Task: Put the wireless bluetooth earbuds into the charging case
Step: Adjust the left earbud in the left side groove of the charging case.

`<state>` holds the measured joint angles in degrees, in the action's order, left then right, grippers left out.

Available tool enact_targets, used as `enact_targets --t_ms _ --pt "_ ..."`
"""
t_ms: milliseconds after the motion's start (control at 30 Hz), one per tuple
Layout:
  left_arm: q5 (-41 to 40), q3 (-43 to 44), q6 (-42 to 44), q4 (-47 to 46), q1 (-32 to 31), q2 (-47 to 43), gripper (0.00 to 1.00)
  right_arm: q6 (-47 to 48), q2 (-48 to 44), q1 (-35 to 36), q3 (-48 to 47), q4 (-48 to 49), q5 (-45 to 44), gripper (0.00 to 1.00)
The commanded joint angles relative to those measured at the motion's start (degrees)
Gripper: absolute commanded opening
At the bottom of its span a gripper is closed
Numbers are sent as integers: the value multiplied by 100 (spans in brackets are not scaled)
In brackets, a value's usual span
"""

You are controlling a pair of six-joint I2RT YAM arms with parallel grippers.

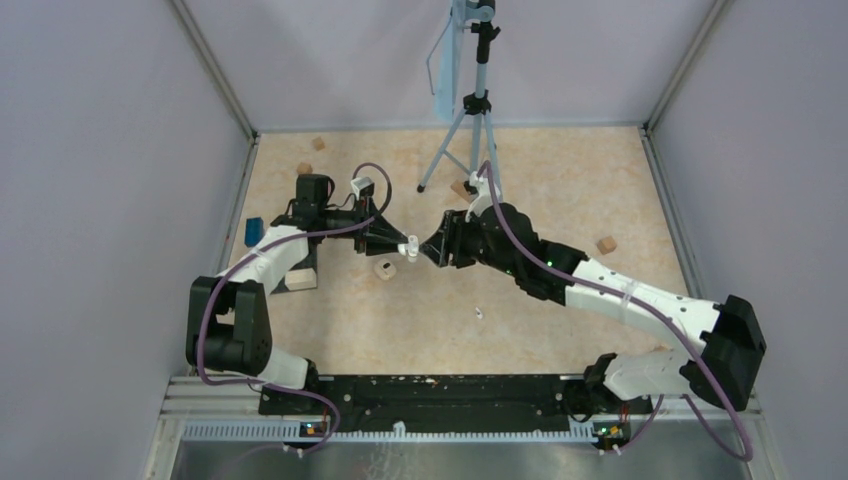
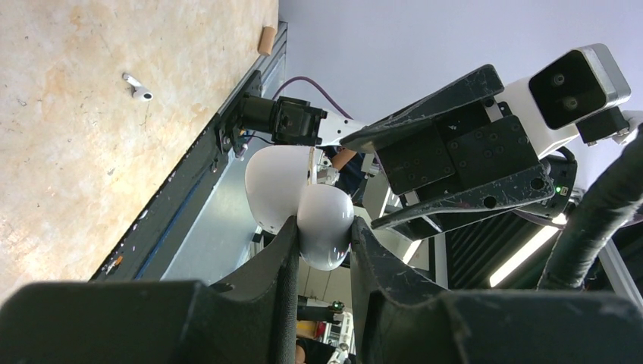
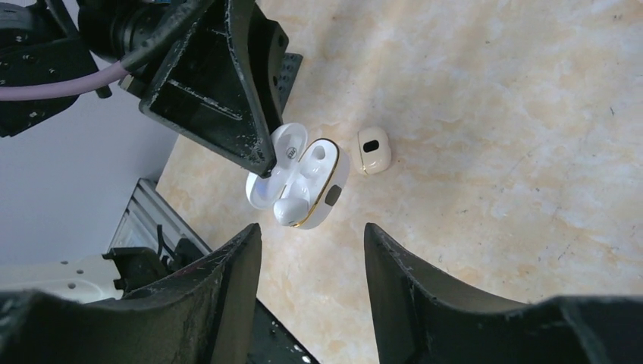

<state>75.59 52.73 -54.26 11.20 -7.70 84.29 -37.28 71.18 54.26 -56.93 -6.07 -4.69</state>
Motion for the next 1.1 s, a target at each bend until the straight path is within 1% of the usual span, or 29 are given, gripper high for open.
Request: enact_targets --t_ms 0,233,367,667,900,1067 --pt "58 194 73 -83 -21 32 0 -172 187 54 -378 -13 -198 50" --pt "43 178 82 -88 -21 47 0 -150 406 76 -521 146 8 48" --pt "34 173 91 -79 -21 52 0 -146 475 104 -576 163 -3 43" --pt "26 173 100 -65 -22 43 0 -138 580 141 -630 245 112 36" --pt "39 170 109 -65 -21 42 0 -177 617 208 -614 189 47 35" --pt "35 161 113 -65 -21 22 0 -216 623 209 -573 231 56 31"
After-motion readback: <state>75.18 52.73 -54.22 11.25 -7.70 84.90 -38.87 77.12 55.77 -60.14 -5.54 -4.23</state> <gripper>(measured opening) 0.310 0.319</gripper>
